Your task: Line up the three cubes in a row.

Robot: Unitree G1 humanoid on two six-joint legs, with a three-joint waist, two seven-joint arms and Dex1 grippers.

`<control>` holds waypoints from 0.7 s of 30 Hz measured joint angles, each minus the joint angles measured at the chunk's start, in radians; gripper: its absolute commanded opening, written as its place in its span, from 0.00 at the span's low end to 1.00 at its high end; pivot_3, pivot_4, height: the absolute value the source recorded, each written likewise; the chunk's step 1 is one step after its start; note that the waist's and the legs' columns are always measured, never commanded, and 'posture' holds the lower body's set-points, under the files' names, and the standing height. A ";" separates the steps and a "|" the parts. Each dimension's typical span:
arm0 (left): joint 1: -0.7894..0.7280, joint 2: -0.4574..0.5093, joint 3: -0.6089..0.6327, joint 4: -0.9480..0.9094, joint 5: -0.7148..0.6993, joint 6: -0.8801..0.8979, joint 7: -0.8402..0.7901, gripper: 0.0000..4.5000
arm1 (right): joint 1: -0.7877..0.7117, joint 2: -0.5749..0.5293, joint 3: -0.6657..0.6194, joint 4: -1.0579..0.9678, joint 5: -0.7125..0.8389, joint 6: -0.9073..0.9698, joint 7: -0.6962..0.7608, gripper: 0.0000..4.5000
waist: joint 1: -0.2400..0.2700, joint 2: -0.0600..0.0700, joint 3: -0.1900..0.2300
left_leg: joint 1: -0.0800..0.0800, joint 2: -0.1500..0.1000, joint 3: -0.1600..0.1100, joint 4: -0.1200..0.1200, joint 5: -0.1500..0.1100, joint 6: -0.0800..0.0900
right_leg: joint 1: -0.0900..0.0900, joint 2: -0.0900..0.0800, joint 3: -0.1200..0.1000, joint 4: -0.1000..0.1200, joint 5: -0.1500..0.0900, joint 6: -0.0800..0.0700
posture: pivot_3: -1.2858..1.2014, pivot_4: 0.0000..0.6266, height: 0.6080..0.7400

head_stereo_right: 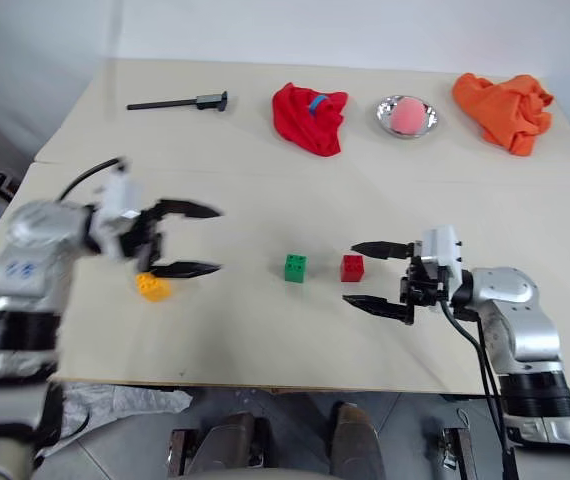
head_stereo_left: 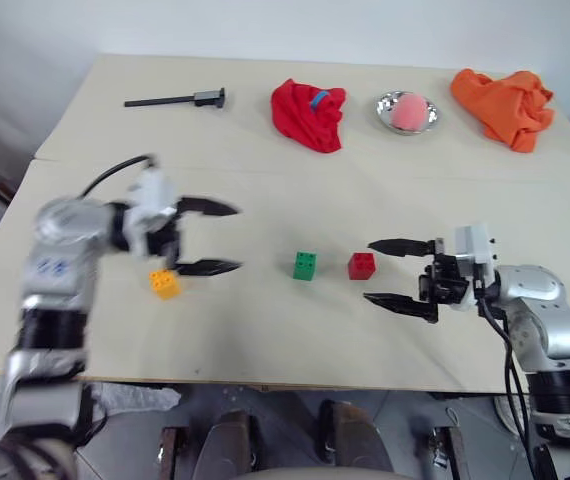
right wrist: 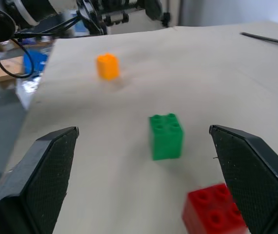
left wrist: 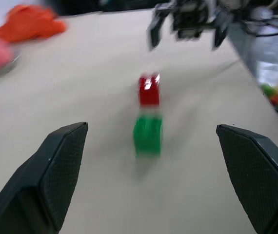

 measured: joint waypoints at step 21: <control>0.612 -0.019 0.385 -0.079 -0.124 -0.011 0.202 0.99 | -0.078 0.020 0.057 0.038 -0.020 -0.082 0.087 1.00 | 0.019 0.000 0.000 | 0.001 0.004 -0.001 0.001 -0.005 0.001 | 0.001 -0.002 0.000 0.000 0.000 0.000 | 0.52 0.24 1.00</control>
